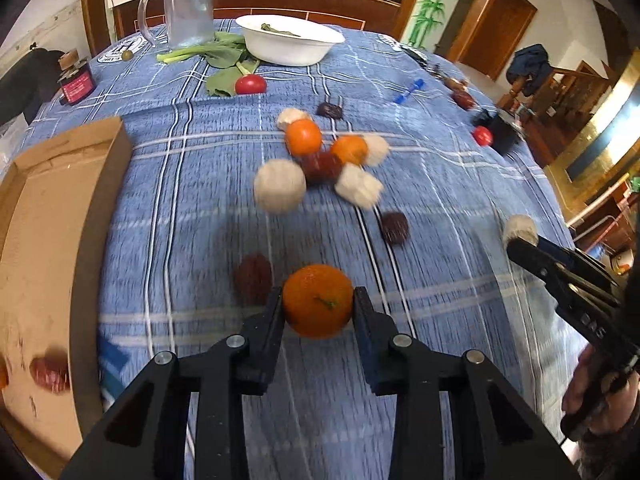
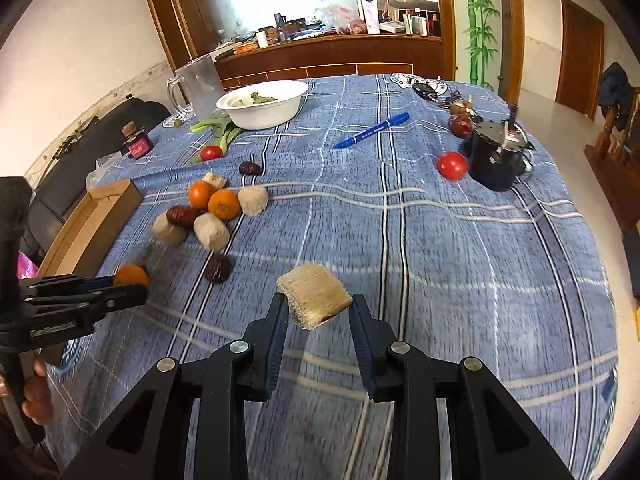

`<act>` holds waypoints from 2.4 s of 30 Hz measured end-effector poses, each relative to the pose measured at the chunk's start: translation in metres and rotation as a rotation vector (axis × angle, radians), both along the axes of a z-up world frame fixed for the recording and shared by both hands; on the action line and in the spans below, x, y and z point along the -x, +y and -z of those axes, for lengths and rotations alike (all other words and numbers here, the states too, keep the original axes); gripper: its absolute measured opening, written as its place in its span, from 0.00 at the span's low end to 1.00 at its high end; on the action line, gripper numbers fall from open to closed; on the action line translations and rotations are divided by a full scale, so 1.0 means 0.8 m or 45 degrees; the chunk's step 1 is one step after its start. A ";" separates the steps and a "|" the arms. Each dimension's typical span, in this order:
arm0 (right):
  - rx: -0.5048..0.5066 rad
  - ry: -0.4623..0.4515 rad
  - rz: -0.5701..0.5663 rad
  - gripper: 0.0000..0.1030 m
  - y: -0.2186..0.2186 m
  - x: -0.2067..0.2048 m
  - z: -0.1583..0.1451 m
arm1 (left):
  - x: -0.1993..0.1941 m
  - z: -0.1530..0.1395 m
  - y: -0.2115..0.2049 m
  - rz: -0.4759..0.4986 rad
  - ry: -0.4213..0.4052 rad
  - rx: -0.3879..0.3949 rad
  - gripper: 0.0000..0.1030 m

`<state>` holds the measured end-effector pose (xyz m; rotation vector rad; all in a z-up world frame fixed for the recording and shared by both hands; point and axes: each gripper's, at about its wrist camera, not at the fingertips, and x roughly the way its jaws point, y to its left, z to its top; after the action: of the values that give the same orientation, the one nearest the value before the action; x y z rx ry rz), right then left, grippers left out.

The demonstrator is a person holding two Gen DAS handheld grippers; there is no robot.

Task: Organize fruits
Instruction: 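Grasp the second tangerine with the left gripper while the right holds the chunk, then carry the white chunk and tangerine over the cardboard tray with both grippers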

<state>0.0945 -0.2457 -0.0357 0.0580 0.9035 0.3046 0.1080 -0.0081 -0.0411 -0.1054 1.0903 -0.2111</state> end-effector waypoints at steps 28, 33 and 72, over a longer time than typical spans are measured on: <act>0.063 -0.026 -0.117 0.33 0.134 0.081 -0.021 | 0.099 -0.045 0.111 -0.067 -0.116 0.054 0.32; 0.052 -0.032 -0.185 0.33 0.174 0.070 -0.028 | 0.103 -0.052 0.152 -0.145 -0.138 0.057 0.32; 0.032 0.090 -0.567 0.34 0.455 -0.023 0.022 | 0.052 0.004 0.375 -0.540 -0.003 -0.048 0.32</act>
<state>0.1132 0.1185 -0.0532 -0.1595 0.9861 0.7085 0.0666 0.2916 -0.0447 -0.2983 1.0439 0.1899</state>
